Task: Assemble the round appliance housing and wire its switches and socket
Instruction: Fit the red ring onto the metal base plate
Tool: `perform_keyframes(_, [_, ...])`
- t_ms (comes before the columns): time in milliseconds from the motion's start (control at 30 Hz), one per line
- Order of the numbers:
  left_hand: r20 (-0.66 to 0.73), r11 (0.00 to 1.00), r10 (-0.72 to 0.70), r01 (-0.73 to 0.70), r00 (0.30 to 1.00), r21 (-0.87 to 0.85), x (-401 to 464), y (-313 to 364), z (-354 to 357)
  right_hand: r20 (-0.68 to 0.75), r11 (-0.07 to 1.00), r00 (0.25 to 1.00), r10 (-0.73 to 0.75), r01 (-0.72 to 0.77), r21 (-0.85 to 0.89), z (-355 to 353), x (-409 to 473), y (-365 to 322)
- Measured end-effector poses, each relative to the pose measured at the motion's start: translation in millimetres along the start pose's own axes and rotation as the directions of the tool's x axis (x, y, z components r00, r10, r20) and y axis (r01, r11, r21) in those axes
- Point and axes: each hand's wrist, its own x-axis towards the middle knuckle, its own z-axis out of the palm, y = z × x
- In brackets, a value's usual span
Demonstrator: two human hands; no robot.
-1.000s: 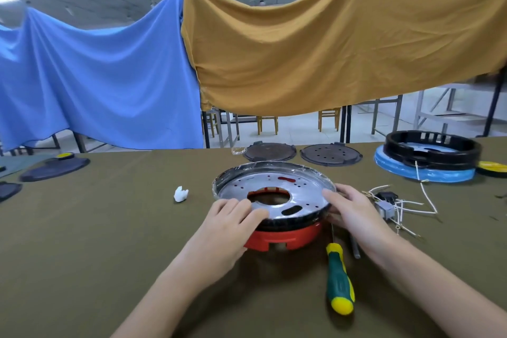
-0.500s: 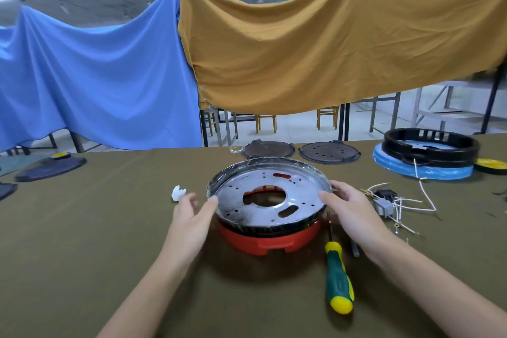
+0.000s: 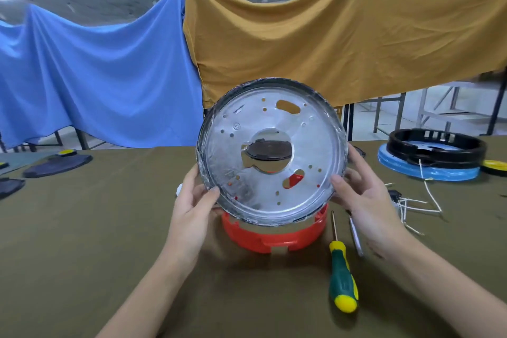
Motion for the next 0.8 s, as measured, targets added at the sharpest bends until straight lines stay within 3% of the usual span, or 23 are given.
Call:
perform_keyframes(233, [-0.047,0.979,-0.170,0.163,0.984,-0.121,6.2,-4.3,-4.8,-0.058,0.985,0.990,0.128,-0.121,0.121,1.7,3.2,-1.0])
perform_keyframes(400, [-0.096,0.980,-0.192,0.195,0.977,0.024,5.1,-11.6,-3.3,-0.097,0.953,0.954,0.283,-0.269,0.138,0.7,1.0,8.4])
perform_keyframes(533, [-0.126,0.971,-0.125,0.148,0.984,0.190,7.6,-18.7,-6.4,-0.095,0.951,0.946,0.308,-0.310,0.000,-2.6,1.6,12.7])
perform_keyframes(667, [-0.132,0.934,-0.093,0.132,0.987,0.331,7.8,-31.0,-9.5,-0.076,0.899,0.961,0.266,-0.276,-0.340,-8.0,0.7,19.6])
perform_keyframes(800, [-0.102,0.899,-0.082,0.118,0.991,0.421,7.6,-40.8,-10.4,-0.025,0.848,0.955,0.296,-0.275,-0.453,-10.5,-0.7,21.5])
